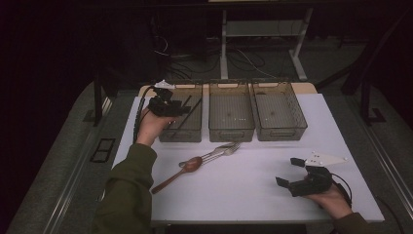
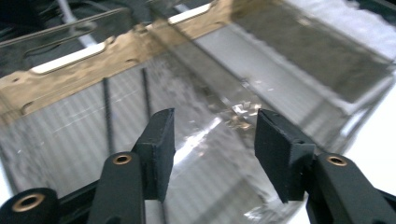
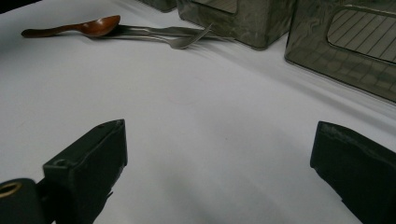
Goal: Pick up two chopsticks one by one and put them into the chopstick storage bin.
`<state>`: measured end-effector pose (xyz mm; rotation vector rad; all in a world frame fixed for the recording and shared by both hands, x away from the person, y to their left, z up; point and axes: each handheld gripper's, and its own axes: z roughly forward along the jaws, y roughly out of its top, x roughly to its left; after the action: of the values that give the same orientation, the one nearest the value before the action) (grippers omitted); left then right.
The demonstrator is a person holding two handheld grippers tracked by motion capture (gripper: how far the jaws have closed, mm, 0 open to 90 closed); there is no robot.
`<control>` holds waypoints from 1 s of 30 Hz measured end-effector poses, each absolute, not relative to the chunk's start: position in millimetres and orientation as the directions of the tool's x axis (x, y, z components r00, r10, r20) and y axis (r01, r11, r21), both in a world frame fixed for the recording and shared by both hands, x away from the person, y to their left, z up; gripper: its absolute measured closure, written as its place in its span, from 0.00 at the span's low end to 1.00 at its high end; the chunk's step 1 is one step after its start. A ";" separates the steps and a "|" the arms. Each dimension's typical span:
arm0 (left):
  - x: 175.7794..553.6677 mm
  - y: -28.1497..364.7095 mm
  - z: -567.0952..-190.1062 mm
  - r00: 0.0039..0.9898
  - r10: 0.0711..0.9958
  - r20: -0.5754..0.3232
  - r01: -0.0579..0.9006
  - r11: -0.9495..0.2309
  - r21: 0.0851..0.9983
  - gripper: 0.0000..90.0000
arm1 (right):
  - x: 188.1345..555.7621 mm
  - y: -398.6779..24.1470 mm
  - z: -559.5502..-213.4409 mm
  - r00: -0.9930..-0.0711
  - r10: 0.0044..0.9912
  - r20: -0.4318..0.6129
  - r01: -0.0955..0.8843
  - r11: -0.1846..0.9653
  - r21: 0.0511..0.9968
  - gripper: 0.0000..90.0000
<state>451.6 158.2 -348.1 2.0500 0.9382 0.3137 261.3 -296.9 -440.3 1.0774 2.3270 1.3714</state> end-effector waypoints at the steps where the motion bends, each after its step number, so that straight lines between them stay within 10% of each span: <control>1: 447.1 156.4 -346.2 0.697 0.709 -0.111 0.497 -0.366 0.787 0.50 | 261.3 -296.8 -440.3 -0.702 0.694 0.159 0.476 0.291 0.830 0.04; 30: 339.9 138.8 -372.7 0.810 0.580 -0.092 0.367 -0.378 0.850 0.29 | 261.6 -296.2 -441.3 -0.702 0.695 0.154 0.473 0.294 0.831 0.04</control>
<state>339.9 138.8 -372.7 2.0093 0.7026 0.2720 261.6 -296.2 -441.3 1.0734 2.3265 1.3669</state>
